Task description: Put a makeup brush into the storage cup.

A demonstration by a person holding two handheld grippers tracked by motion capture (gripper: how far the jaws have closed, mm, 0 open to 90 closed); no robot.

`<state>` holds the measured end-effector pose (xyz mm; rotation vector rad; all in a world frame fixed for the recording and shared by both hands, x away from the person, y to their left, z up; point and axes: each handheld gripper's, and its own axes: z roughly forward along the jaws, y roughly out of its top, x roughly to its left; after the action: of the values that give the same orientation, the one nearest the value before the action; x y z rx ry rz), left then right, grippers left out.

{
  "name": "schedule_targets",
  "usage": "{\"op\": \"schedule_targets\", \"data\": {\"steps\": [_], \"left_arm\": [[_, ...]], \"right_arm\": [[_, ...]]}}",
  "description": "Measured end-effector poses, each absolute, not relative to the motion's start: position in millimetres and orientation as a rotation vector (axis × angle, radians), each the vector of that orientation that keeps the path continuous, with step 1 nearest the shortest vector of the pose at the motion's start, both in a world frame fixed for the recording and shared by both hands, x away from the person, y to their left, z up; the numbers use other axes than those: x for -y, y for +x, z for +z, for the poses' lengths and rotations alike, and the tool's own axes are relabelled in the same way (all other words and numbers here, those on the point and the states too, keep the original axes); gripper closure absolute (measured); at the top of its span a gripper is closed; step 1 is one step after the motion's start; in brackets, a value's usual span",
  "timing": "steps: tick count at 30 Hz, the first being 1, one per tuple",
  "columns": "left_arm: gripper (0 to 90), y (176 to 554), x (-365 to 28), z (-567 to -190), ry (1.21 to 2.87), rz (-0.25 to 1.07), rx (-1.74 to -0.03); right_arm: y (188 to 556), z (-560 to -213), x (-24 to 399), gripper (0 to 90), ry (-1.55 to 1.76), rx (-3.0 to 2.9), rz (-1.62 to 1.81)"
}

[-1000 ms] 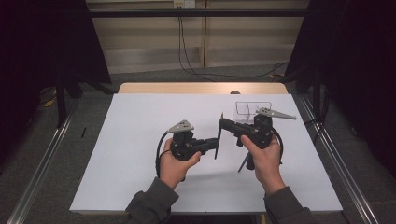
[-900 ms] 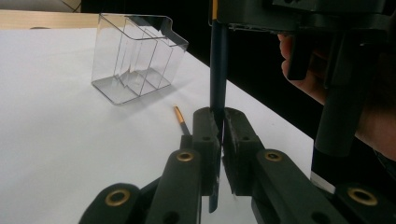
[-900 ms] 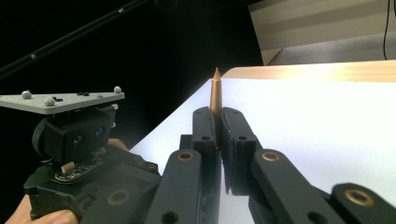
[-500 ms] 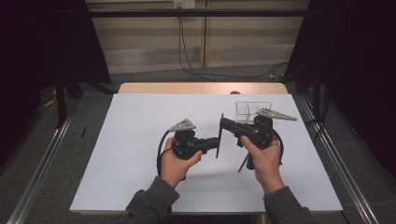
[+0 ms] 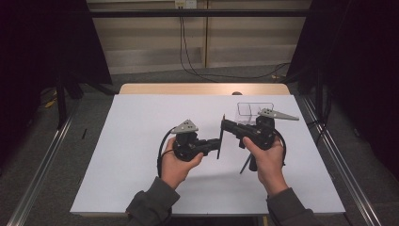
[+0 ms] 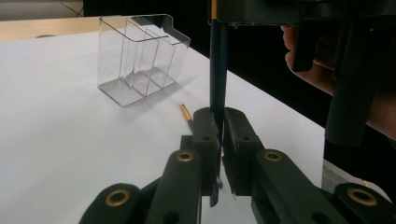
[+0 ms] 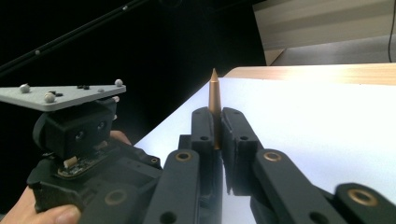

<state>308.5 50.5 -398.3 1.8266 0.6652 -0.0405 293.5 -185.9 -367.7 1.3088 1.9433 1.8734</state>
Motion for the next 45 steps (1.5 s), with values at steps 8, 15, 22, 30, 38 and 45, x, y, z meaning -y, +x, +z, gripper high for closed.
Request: {"op": "schedule_targets", "data": {"steps": [8,15,22,30,38,45], "left_arm": [[84.2,307,-50,-397,1.839,-0.016,-0.632],[84.2,306,-50,-395,1.825,-0.016,-0.641],[82.7,308,-50,-397,1.817,-0.035,-0.669],[70.1,310,-53,-401,1.802,-0.052,-0.700],[46.2,311,-56,-401,1.791,-0.006,-0.679],[24.5,316,-62,-404,1.756,0.012,-0.659]], "right_arm": [[295,-366,181,81.9,1.313,-1.958,1.879],[293,-366,185,85.0,1.323,-1.916,1.863],[291,-364,185,85.3,1.255,-1.918,1.840],[290,-360,189,85.3,1.197,-1.904,1.825],[289,-361,190,85.3,1.166,-1.906,1.807],[289,-359,191,85.3,1.141,-1.915,1.805]]}}
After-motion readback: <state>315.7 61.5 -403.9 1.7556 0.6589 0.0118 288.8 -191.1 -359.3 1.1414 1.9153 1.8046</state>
